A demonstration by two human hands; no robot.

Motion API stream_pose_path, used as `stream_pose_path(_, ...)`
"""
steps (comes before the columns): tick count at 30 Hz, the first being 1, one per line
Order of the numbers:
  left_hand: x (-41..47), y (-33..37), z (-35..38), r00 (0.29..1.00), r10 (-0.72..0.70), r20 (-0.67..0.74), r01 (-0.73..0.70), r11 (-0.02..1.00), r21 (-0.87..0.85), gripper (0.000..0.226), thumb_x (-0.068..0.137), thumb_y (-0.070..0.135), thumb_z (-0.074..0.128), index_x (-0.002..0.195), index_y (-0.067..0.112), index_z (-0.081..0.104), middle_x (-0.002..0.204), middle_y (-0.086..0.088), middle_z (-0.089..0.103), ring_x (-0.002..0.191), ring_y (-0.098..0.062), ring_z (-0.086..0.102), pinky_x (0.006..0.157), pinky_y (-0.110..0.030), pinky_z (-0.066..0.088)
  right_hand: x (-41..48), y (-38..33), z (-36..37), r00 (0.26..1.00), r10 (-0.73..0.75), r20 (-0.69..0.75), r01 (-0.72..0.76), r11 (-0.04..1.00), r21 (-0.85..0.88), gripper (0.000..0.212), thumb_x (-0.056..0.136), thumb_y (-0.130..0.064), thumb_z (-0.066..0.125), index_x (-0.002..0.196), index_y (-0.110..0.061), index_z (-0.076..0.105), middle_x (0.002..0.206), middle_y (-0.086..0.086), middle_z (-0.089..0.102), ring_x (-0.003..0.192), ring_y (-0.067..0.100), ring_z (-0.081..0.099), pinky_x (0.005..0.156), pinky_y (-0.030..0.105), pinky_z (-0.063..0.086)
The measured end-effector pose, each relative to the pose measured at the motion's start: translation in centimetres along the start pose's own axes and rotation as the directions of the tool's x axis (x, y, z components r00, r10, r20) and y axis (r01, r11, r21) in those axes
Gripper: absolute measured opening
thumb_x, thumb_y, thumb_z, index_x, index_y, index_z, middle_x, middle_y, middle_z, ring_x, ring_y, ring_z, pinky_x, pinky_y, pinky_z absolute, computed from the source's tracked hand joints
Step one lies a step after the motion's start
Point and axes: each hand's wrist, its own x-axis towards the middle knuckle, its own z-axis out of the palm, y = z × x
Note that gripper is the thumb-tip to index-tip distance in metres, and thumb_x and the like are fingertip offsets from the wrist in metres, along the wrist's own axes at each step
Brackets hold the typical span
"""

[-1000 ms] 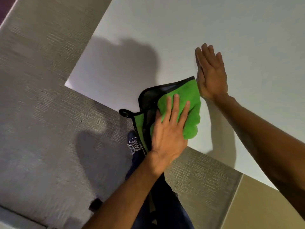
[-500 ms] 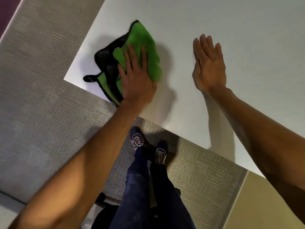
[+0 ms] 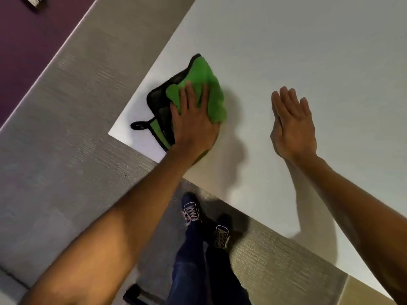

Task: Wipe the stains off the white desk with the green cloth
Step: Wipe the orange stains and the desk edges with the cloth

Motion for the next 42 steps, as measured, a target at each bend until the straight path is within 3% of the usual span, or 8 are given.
stream_pose_path(4,2.3,-1.5,-0.9,0.993,-0.117,-0.019,0.118,0.993,0.014,0.086,0.097,0.061,0.038,0.162,0.016,0.005,0.167,-0.025,0.006,0.155,-0.041,0.009,0.12,-0.063,0.015,0.2,0.1,-0.1,1.0,-0.017,0.0,0.017,1.0,-0.018,0.059,0.1,-0.016,0.031,0.158,-0.005,0.031,0.166,0.018,0.03,0.156,0.035,0.023,0.127,0.054,0.019)
stream_pose_path(12,-7.3,6.2,2.5,0.934,0.35,-0.069,-0.345,0.936,0.071,0.084,0.089,0.049,0.038,0.161,0.013,0.016,0.165,-0.029,0.011,0.152,-0.042,0.02,0.113,-0.061,0.026,0.2,-0.5,-0.4,1.0,-0.006,0.007,0.006,1.0,0.018,0.061,0.098,-0.014,0.033,0.158,-0.005,0.032,0.166,0.019,0.03,0.156,0.035,0.023,0.127,0.055,0.019)
stream_pose_path(15,-7.2,6.6,2.5,0.924,0.378,-0.055,-0.374,0.925,0.066,0.079,0.093,0.049,0.031,0.162,0.014,0.011,0.167,-0.026,0.008,0.154,-0.041,0.015,0.116,-0.059,0.023,0.2,-0.4,-0.4,1.0,-0.007,-0.004,0.007,0.999,0.036,0.059,0.1,-0.014,0.033,0.158,-0.005,0.032,0.166,0.018,0.03,0.157,0.035,0.023,0.127,0.055,0.019)
stream_pose_path(18,-5.1,5.2,1.9,0.958,0.278,-0.071,-0.273,0.96,0.066,0.081,0.092,0.047,0.042,0.162,0.016,0.014,0.167,-0.025,0.011,0.154,-0.04,0.016,0.116,-0.06,0.025,0.2,-0.5,-0.3,1.0,0.009,-0.018,-0.008,0.999,0.047,0.06,0.099,-0.011,0.035,0.158,-0.006,0.033,0.166,0.017,0.029,0.157,0.032,0.022,0.129,0.052,0.016)
stream_pose_path(23,-0.7,1.2,-0.2,0.991,-0.076,-0.111,0.066,0.993,-0.093,0.082,0.091,0.042,0.056,0.16,0.016,0.022,0.164,-0.031,0.016,0.153,-0.045,0.014,0.116,-0.065,0.021,0.1,-0.4,-0.1,0.999,0.0,-0.035,0.001,1.0,0.024,0.057,0.101,-0.013,0.028,0.157,-0.005,0.035,0.166,0.016,0.031,0.157,0.032,0.023,0.128,0.054,0.019)
stream_pose_path(30,-1.3,0.3,-0.3,0.968,-0.171,-0.186,0.173,0.985,-0.005,0.079,0.089,0.04,0.057,0.158,0.014,0.028,0.16,-0.028,0.029,0.148,-0.04,0.029,0.114,-0.057,0.028,0.3,-1.0,-0.6,0.999,0.041,0.027,-0.042,0.998,0.037,0.06,0.098,-0.012,0.03,0.158,-0.005,0.034,0.166,0.018,0.029,0.157,0.034,0.021,0.129,0.05,0.014)
stream_pose_path(38,-4.1,-3.5,-0.7,0.825,-0.436,-0.36,0.429,0.897,-0.104,0.038,0.085,0.015,0.044,0.118,0.023,0.061,0.121,-0.01,0.06,0.109,-0.032,0.055,0.091,-0.046,0.035,1.5,-2.0,-1.1,0.996,0.051,0.075,-0.06,0.991,0.116,0.056,0.095,-0.006,0.03,0.149,0.0,0.045,0.159,0.018,0.043,0.152,0.037,0.032,0.126,0.052,0.019)
stream_pose_path(42,-5.4,-5.6,-1.2,0.692,-0.618,-0.374,0.502,0.783,-0.367,0.041,0.087,0.031,0.049,0.127,0.026,0.058,0.125,-0.009,0.058,0.116,-0.03,0.053,0.094,-0.044,0.036,2.5,-5.7,-1.1,0.995,-0.029,0.095,0.006,0.971,0.24,0.048,0.105,-0.003,0.035,0.152,-0.007,0.046,0.164,0.011,0.035,0.158,0.026,0.021,0.131,0.047,0.013)
